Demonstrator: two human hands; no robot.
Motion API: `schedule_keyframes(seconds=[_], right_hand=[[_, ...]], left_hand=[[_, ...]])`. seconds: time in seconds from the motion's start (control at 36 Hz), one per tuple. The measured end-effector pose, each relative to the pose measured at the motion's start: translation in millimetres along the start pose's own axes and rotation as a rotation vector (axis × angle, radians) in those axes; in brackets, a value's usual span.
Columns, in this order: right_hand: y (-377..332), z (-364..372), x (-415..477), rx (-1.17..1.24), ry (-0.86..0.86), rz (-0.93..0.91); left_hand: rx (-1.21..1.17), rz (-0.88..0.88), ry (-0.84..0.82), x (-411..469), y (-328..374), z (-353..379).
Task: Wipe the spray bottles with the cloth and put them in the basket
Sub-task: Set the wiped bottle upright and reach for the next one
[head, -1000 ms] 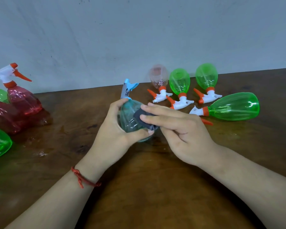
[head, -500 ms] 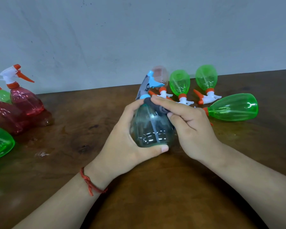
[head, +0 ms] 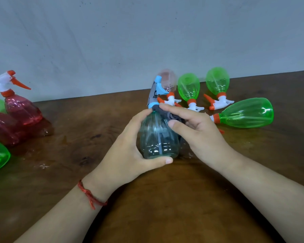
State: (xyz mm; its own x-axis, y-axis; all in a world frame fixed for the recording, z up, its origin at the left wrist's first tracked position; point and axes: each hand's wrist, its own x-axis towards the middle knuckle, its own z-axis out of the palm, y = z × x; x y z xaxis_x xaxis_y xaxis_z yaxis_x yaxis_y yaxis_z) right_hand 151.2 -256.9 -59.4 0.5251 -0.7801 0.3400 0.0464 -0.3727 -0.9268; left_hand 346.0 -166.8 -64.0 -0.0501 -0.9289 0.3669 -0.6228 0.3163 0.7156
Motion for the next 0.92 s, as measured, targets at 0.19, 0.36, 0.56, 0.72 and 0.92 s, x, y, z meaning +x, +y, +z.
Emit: schedule_keyframes(seconds=[0.19, 0.36, 0.56, 0.72, 0.92], right_hand=[[-3.8, 2.5, 0.5, 0.115, -0.076, -0.01], [-4.8, 6.6, -3.3, 0.116, -0.138, -0.044], [-4.8, 5.9, -6.3, -0.044, -0.147, -0.121], [-6.9, 2.4, -6.4, -0.37, -0.097, -0.282], [-10.3, -2.0, -4.9, -0.441, -0.075, -0.323]], left_hand=[[-0.153, -0.064, 0.049, 0.6, -1.1, 0.2], [-0.169, -0.103, 0.115, 2.0, -4.9, -4.1], [-0.26, -0.144, 0.225, 3.5, 2.0, -7.3], [-0.256, -0.211, 0.27, 5.3, 0.0, -8.3], [-0.295, -0.192, 0.229, 3.4, 3.3, -3.0]])
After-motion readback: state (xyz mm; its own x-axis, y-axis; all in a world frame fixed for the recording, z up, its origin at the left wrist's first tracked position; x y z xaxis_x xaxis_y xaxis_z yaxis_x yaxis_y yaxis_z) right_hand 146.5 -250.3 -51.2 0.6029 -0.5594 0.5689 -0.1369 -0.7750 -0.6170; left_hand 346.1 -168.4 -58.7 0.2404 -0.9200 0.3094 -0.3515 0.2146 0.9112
